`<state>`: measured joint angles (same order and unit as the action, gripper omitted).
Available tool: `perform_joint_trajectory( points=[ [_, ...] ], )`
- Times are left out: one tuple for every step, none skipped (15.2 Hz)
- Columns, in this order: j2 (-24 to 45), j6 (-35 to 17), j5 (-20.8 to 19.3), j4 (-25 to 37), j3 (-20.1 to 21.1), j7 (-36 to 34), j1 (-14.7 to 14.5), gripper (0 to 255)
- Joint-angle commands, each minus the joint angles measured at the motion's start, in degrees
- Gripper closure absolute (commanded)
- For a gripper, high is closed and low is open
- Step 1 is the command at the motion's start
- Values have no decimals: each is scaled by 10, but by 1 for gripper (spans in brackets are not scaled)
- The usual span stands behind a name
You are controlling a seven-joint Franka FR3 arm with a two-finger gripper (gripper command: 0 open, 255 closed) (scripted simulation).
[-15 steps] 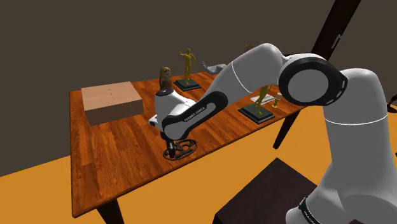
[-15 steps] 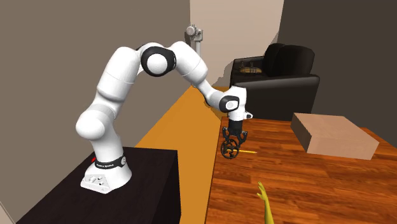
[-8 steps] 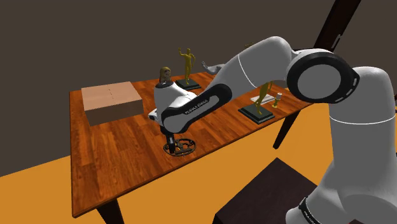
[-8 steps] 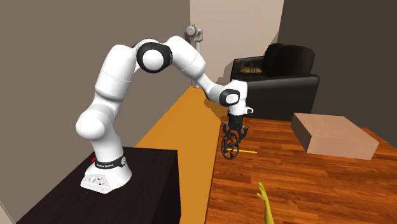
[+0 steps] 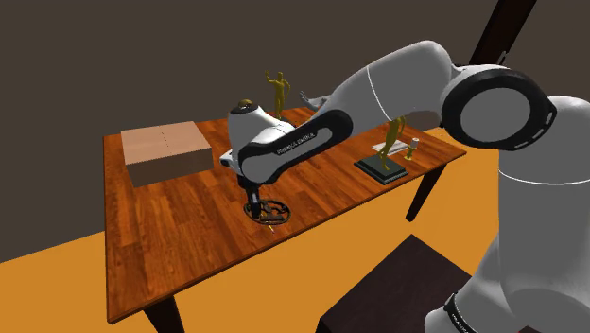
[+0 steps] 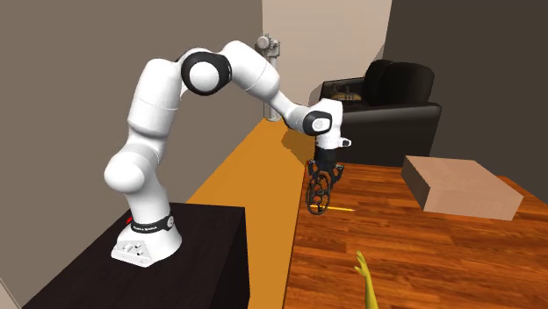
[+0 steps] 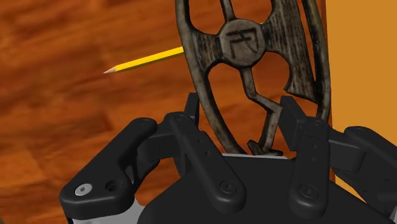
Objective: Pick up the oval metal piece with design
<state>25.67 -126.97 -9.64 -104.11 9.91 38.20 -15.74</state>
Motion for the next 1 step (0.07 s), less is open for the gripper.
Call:
perform_joint_trajectory(
  points=[
    [-2, 4, 1, 2, 0, 0, 0, 255]
  ],
)
